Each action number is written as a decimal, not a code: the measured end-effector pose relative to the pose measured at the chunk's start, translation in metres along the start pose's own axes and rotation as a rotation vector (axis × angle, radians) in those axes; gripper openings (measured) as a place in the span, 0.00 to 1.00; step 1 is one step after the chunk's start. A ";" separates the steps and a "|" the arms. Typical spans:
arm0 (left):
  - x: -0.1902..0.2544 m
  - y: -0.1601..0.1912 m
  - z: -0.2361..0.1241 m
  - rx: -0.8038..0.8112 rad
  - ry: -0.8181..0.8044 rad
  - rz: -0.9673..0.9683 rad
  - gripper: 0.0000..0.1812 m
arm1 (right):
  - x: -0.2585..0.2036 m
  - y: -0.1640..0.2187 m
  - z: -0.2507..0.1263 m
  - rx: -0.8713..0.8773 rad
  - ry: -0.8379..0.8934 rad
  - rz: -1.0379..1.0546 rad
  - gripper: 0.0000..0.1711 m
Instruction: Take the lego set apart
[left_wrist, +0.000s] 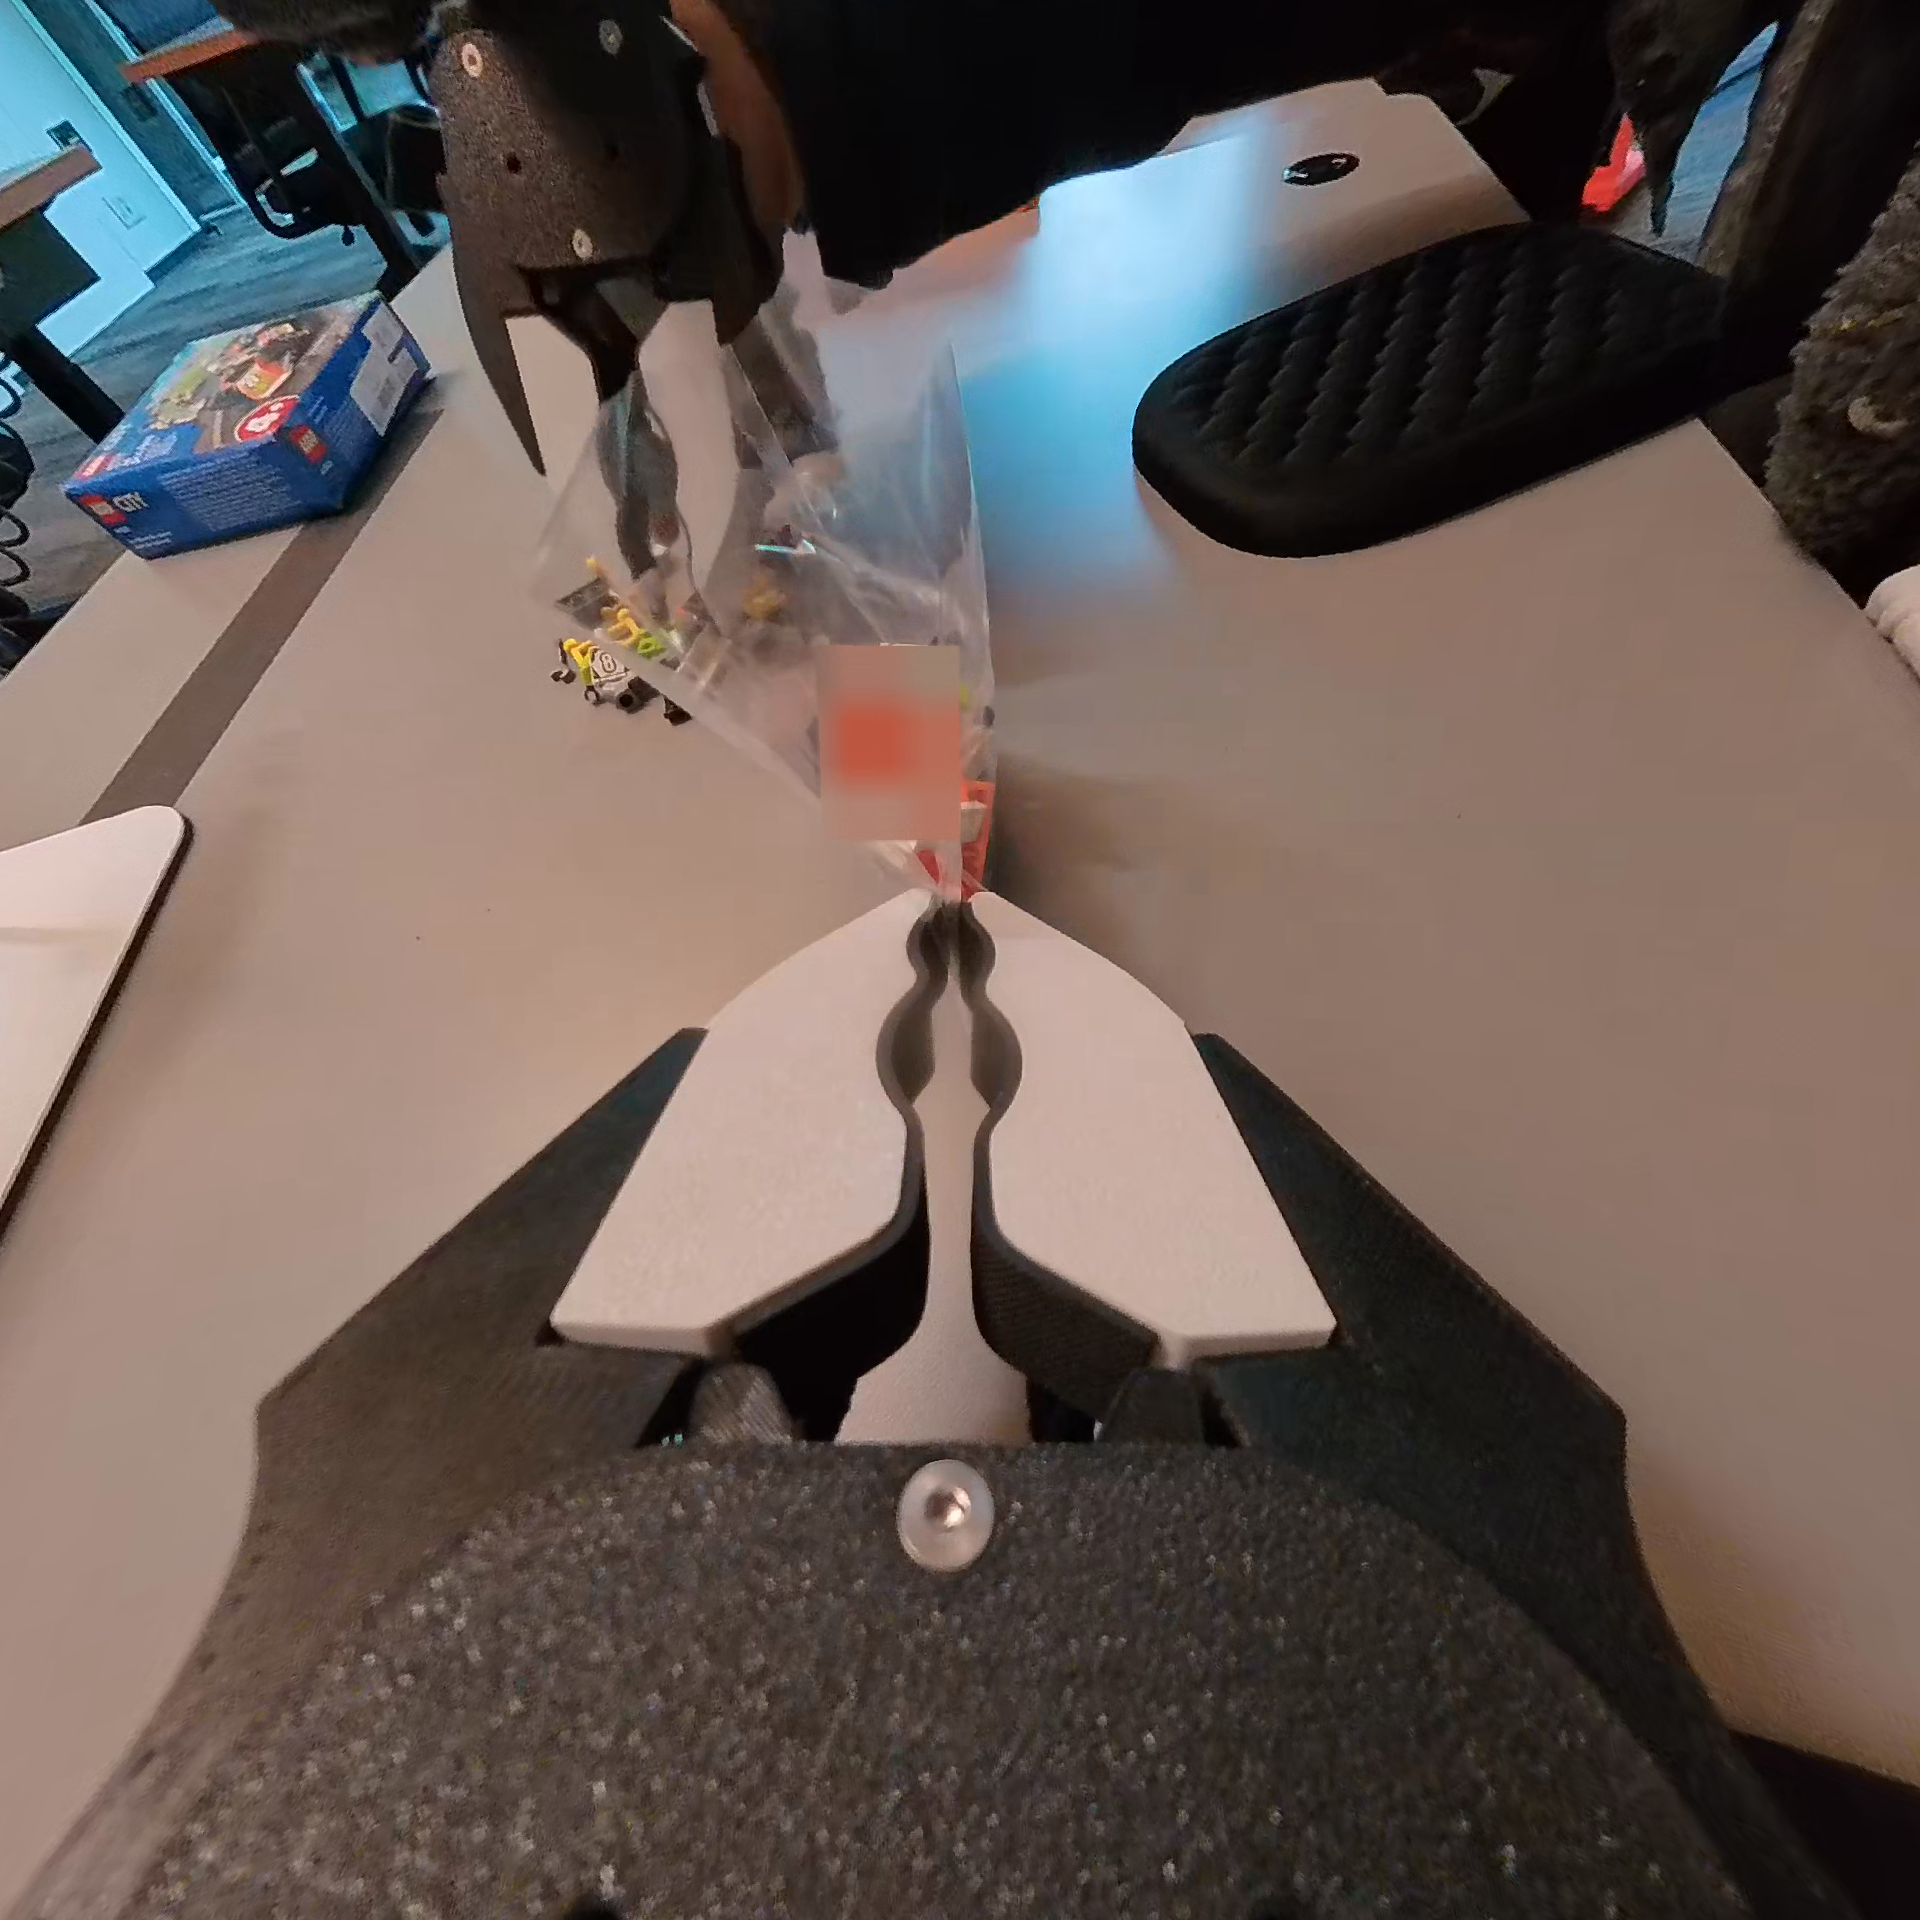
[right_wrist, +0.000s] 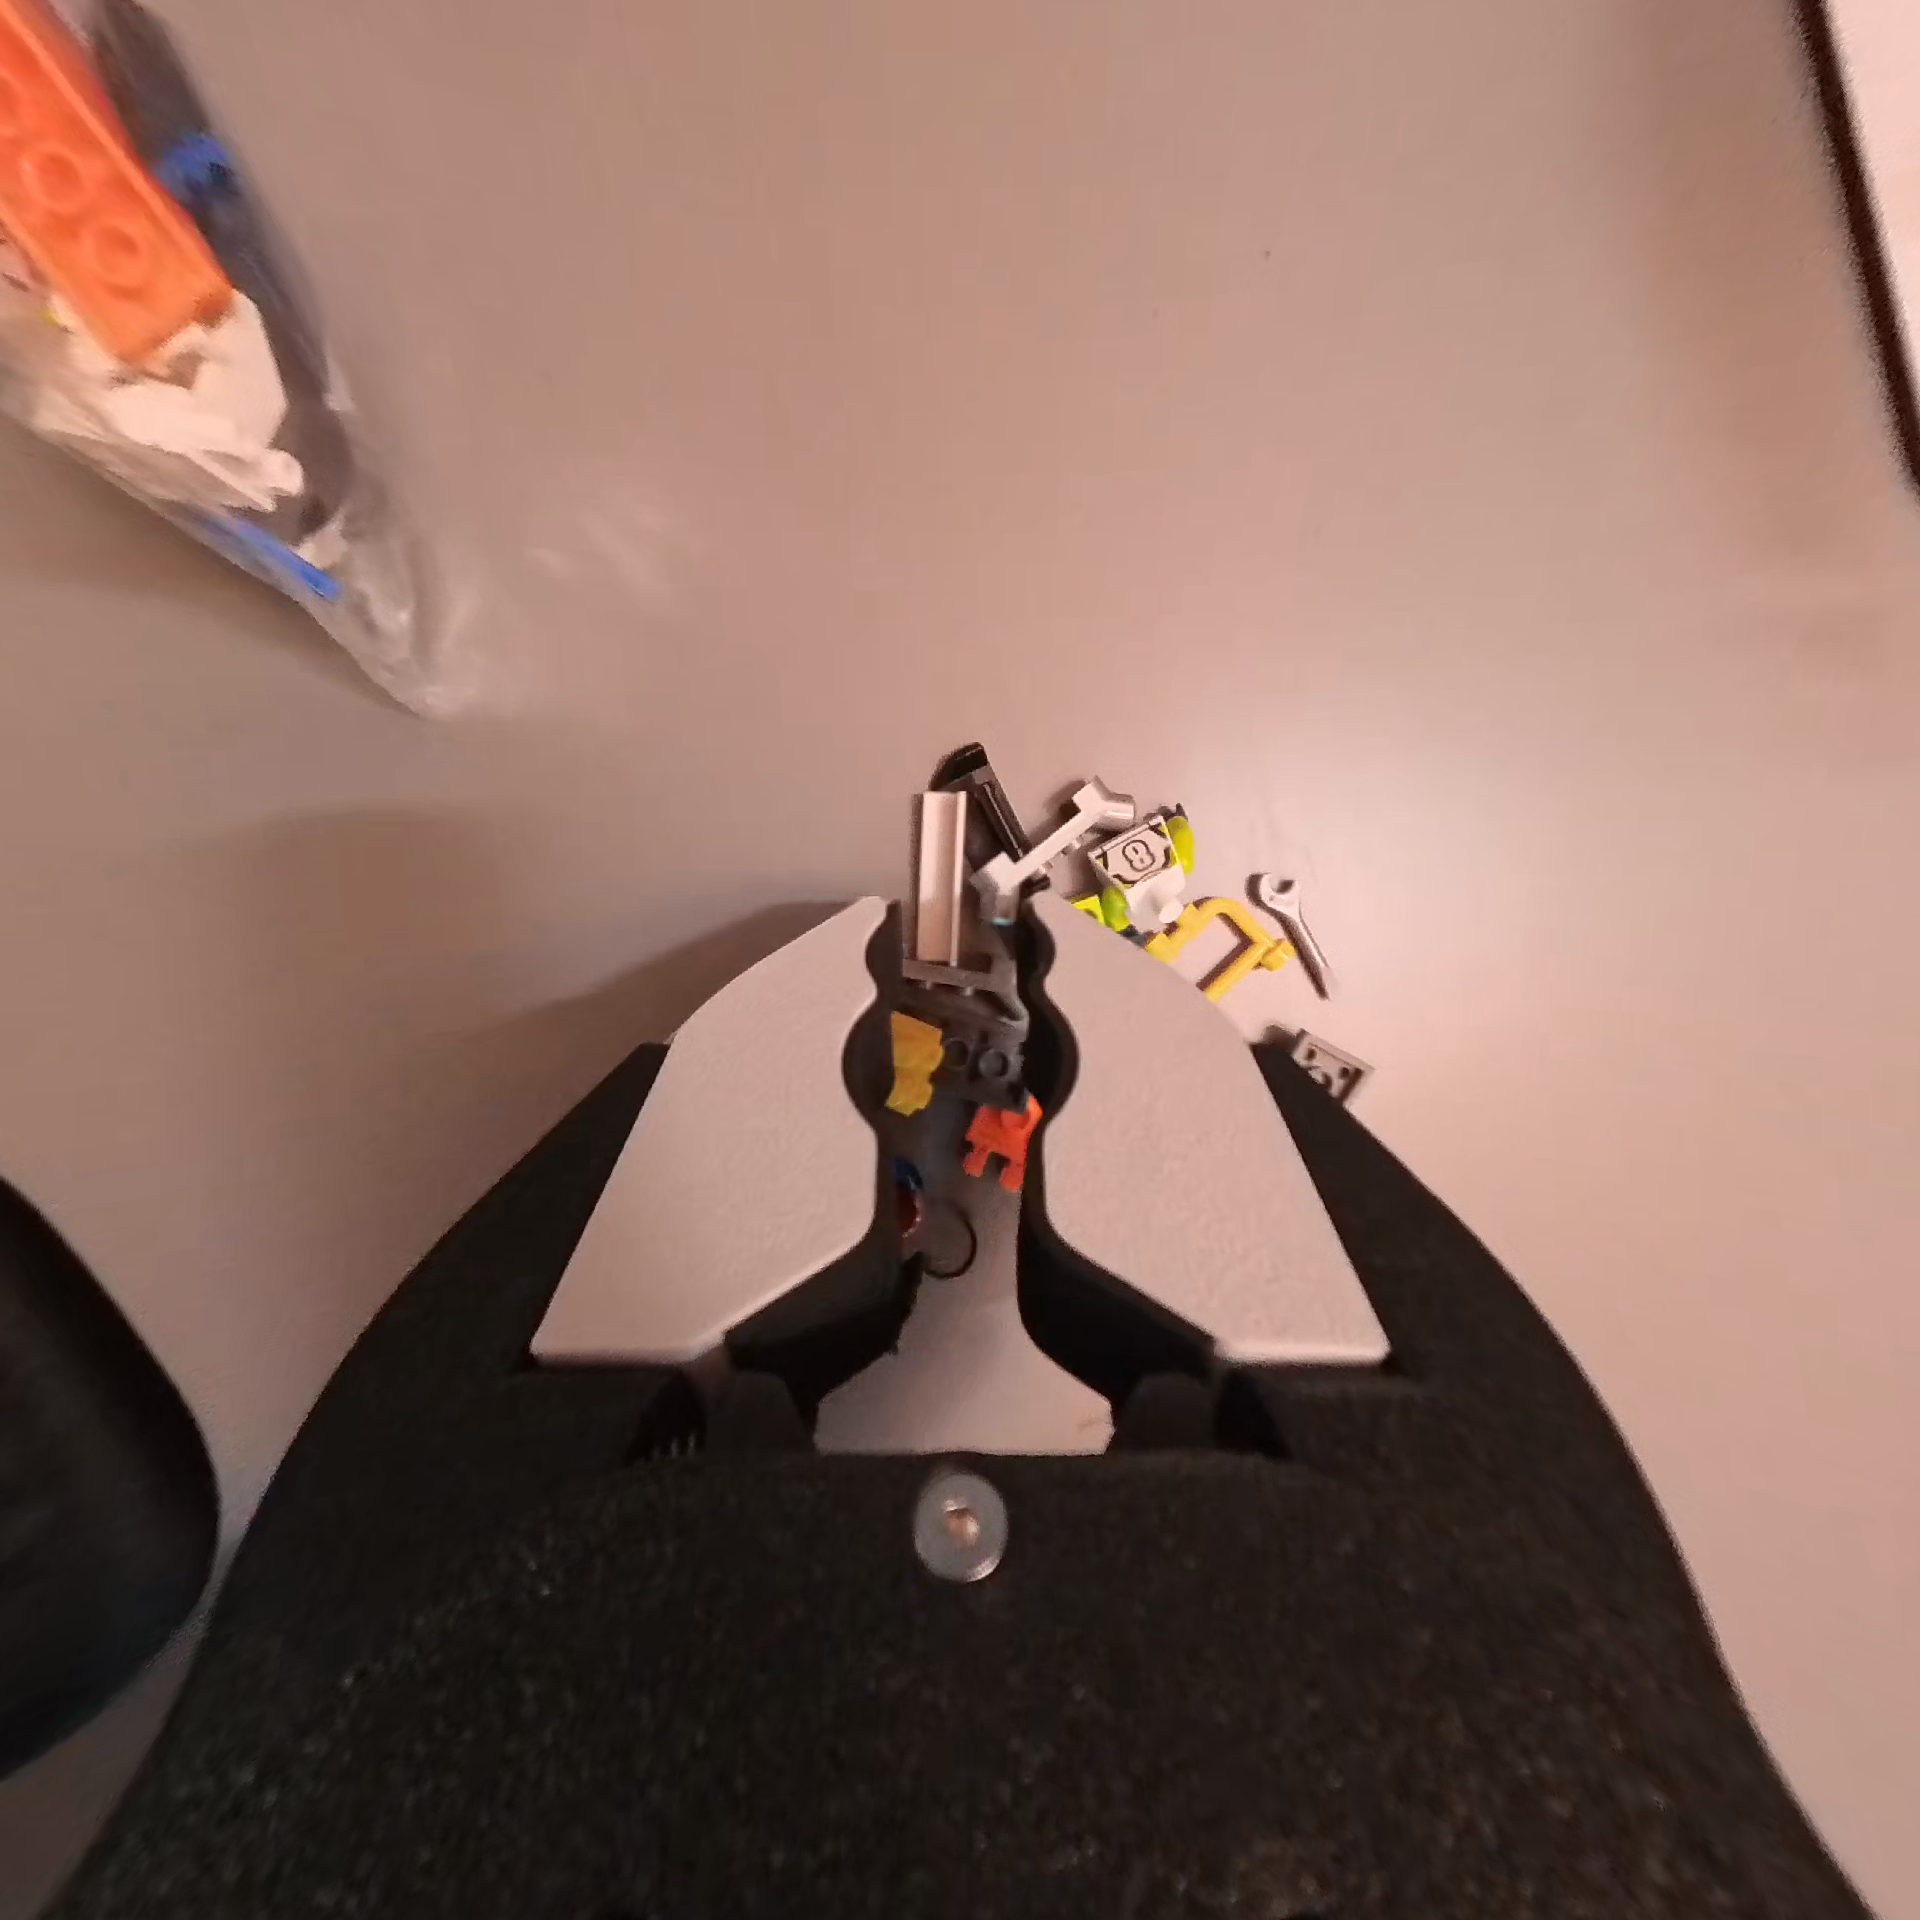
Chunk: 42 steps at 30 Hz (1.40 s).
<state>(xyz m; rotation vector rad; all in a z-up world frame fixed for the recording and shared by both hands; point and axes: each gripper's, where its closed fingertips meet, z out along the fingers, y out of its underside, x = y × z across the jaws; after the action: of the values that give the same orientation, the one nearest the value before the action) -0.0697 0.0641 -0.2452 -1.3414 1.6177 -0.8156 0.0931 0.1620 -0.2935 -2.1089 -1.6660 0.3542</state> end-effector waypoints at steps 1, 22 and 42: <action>0.000 0.000 0.000 0.000 0.000 0.000 0.01 | 0.001 0.001 0.002 -0.004 0.000 0.004 0.12; 0.001 -0.002 -0.001 0.001 0.002 -0.002 0.01 | -0.070 -0.128 -0.085 0.371 -0.068 -0.257 0.04; 0.002 -0.002 -0.001 -0.003 -0.001 0.005 0.01 | 0.005 -0.078 -0.019 0.169 -0.014 -0.104 0.14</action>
<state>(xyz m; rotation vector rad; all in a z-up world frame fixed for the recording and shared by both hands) -0.0699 0.0612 -0.2431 -1.3392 1.6216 -0.8099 0.0363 0.1778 -0.2396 -1.8939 -1.6832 0.4607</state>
